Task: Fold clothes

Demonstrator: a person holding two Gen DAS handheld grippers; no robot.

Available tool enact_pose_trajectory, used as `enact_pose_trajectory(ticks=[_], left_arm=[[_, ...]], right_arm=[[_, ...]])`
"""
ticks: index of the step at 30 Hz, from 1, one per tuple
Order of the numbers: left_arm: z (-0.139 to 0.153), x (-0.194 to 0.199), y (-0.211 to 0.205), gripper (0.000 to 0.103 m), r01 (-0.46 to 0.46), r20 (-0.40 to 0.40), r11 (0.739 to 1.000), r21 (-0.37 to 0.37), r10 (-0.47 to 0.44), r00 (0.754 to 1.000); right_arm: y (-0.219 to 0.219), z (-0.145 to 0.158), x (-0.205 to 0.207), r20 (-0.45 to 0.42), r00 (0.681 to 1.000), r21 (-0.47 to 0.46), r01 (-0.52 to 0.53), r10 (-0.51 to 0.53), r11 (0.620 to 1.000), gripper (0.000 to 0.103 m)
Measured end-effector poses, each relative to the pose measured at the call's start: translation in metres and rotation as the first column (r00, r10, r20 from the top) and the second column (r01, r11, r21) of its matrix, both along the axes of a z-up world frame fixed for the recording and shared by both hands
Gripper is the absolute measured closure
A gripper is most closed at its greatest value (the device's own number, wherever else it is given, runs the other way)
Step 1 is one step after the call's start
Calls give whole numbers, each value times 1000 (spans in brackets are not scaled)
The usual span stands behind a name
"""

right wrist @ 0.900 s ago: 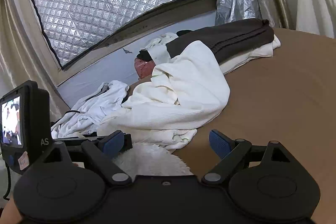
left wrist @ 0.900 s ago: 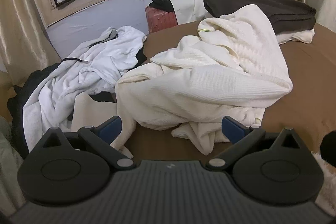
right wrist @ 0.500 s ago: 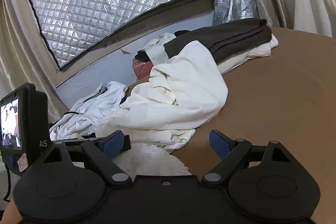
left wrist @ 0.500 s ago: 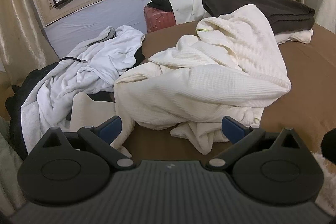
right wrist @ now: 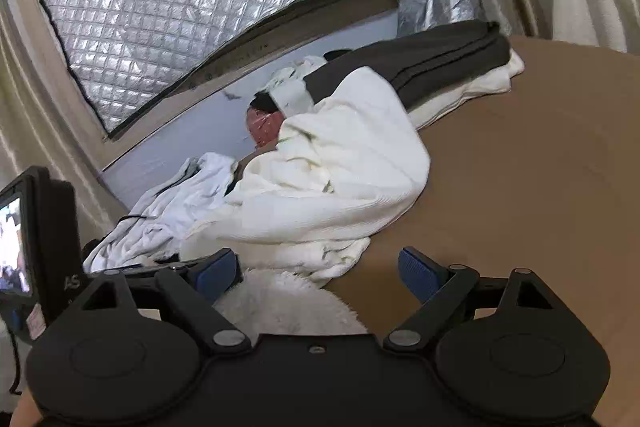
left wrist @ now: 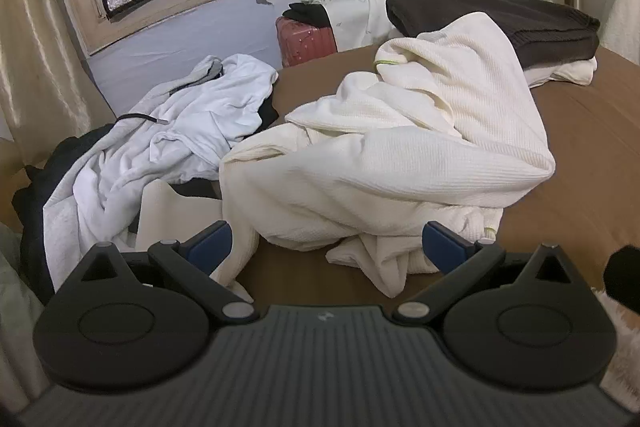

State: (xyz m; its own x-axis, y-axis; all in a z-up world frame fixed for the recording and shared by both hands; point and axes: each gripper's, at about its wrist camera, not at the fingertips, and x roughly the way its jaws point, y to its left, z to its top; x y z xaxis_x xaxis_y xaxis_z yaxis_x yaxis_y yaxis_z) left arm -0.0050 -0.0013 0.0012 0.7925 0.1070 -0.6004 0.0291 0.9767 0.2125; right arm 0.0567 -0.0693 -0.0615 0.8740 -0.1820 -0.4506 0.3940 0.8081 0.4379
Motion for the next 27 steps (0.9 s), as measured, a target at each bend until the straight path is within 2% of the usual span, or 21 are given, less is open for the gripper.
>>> enact_pose_trajectory(ticks=[4, 10, 27], left_arm=[[1, -3, -3, 0, 13, 17, 1000, 20, -13, 1000], [0, 1, 1, 0, 20, -3, 1000, -8, -20, 1000], [-2, 2, -1, 0, 33, -10, 999, -2, -33, 999]], right_arm=[[-5, -1, -2, 8, 1000, 36, 16, -16, 999, 12], [-9, -3, -4, 6, 1000, 56, 30, -30, 998, 12], [-9, -1, -4, -1, 1000, 54, 24, -24, 998, 12]])
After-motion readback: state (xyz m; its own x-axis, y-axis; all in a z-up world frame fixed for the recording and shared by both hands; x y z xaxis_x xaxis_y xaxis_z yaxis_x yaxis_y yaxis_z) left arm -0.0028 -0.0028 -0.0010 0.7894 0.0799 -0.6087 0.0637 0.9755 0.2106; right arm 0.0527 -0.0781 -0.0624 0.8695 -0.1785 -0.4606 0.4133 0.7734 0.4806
